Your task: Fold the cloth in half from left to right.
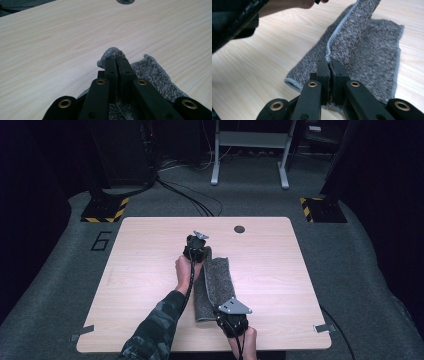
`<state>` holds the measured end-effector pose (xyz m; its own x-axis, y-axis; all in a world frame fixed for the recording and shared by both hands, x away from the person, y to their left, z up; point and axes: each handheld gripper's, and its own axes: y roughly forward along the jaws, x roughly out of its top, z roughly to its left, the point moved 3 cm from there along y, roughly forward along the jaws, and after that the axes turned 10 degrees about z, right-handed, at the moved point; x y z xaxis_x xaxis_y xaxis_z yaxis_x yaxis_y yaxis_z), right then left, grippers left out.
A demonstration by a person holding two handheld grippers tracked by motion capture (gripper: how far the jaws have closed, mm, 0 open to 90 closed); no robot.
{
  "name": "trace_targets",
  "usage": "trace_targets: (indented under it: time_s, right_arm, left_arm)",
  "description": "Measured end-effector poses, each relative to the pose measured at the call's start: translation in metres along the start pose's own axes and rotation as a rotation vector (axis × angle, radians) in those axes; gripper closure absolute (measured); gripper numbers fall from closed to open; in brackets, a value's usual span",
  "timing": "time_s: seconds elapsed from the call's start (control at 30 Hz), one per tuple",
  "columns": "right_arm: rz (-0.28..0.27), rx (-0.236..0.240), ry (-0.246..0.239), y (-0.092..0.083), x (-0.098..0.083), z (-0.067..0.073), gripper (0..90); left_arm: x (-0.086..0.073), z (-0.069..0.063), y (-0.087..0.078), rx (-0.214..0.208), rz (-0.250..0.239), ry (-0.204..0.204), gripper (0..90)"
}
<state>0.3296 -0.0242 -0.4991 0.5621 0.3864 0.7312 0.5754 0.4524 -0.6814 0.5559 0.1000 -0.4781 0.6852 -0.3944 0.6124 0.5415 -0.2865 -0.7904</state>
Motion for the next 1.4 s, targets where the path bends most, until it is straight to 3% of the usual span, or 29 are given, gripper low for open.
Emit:
trace_targets:
  time_s: [0.43,0.53,0.57,0.63,0.7,0.73,0.83,1.07,1.2,1.4]
  right_arm:
    - [0.045,-0.022,0.05,0.006,-0.015,-0.019,86.5]
    - [0.05,-0.033,0.054,0.007,-0.017,-0.021,86.1]
    - [0.058,-0.034,0.059,0.007,-0.019,-0.024,85.1]
    - [0.07,-0.041,0.063,0.008,-0.022,-0.026,83.3]
    - [0.083,-0.041,0.067,0.007,-0.026,-0.028,80.3]
    - [0.083,-0.041,0.067,0.007,-0.026,-0.028,80.3]
    - [0.097,-0.049,0.084,0.005,-0.032,-0.034,75.8]
    - [0.096,-0.07,0.102,-0.004,-0.039,-0.047,69.3]
    - [0.091,-0.09,0.133,-0.014,-0.041,-0.06,64.6]
    - [0.086,-0.075,0.144,-0.014,-0.033,-0.071,53.8]
  left_arm:
    - [0.003,-0.014,0.017,-0.004,0.014,0.002,86.4]
    - [0.004,-0.016,0.019,-0.012,0.024,0.009,81.6]
    - [0.004,-0.018,0.021,-0.03,0.022,0.004,67.5]
    - [0.004,-0.02,0.019,-0.041,0.023,0.002,48.1]
    - [0.004,-0.019,0.018,-0.048,0.018,0.002,37.6]
    - [0.004,-0.019,0.016,-0.052,0.014,-0.003,37.6]
    - [0.004,-0.017,0.009,-0.069,-0.005,-0.008,26.2]
    - [-0.007,-0.007,-0.006,-0.078,-0.006,0.013,22.9]
    - [-0.022,-0.003,-0.011,-0.08,0.02,0.016,21.5]
    - [-0.049,-0.002,-0.021,-0.088,0.044,0.027,20.0]
